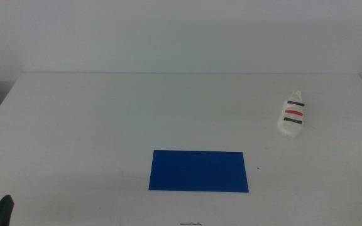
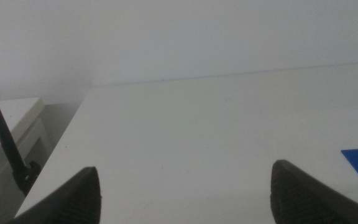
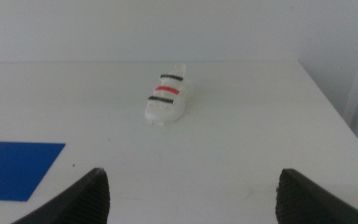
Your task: Use one arm to grab the shoe from the table and place it on the mat.
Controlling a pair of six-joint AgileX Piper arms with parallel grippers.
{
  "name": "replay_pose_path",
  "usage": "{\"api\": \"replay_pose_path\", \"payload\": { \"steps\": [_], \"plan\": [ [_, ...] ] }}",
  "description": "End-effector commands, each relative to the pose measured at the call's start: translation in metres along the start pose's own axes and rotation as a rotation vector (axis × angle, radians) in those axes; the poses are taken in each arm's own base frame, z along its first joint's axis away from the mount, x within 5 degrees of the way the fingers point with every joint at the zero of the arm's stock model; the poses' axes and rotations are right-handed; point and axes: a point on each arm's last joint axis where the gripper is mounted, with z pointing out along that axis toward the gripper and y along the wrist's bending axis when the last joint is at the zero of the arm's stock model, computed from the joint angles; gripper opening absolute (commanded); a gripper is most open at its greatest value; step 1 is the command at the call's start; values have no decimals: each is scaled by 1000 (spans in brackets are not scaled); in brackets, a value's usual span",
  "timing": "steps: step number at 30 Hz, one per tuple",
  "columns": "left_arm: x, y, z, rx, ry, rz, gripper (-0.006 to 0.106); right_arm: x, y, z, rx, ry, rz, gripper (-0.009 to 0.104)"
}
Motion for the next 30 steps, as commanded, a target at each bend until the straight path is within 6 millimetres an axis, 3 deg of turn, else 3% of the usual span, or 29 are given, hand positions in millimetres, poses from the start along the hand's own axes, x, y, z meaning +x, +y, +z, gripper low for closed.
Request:
{"api": "replay_pose_path", "payload": {
  "steps": [1,7,11,20,26,30],
  "plan": [
    [-10,0,-2,-2,-105,-23,94,-22,1,-6,-2,-114,-13,94],
    [-10,0,-2,-2,-105,-23,94,-62,2,-15,-3,16,-13,94],
    [-10,0,-2,-2,-105,-23,94,-95,3,-9,-2,129,-13,94],
    [-10,0,-2,-2,-105,-23,94,-157,5,47,-3,452,12,94],
    [-10,0,-2,-2,-105,-23,94,-184,14,98,-23,639,60,94],
    [-10,0,-2,-2,-105,-23,94,-190,28,127,-54,747,66,94]
  ]
}}
